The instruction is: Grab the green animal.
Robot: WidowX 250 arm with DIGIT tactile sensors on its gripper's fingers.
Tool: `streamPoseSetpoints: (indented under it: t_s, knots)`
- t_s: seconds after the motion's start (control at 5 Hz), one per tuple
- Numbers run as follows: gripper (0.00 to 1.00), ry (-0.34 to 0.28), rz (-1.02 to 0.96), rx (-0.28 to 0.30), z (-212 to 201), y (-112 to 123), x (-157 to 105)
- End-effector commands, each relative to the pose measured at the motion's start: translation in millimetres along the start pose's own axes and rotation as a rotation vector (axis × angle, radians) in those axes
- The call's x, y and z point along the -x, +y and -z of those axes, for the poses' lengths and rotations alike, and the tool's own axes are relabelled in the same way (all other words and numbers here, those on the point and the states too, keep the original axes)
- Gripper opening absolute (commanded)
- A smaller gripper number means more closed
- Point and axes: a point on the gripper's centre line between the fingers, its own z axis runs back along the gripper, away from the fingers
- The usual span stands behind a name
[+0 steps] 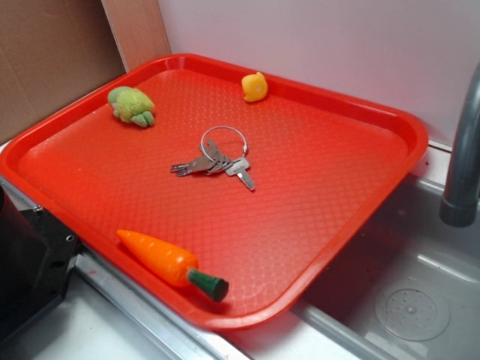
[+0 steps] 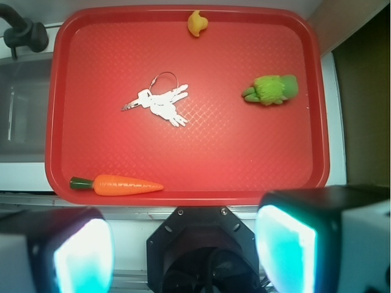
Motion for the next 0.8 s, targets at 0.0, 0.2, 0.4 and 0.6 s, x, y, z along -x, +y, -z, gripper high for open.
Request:
streamPoseSetpoints:
  t_s: [0.0, 0.2, 0.4, 0.6]
  knots:
    - [1.0, 0.0, 0.0, 0.0, 0.0, 0.0, 0.0]
    - [1.0, 0.0, -0.059, 0.016, 1.5, 5.0, 0.8]
    - [1.0, 0.005, -0.166, 0.026, 9.3, 13.0, -8.4]
    - [1.0, -0.003, -0.415, 0.004, 27.2, 32.9, -25.2]
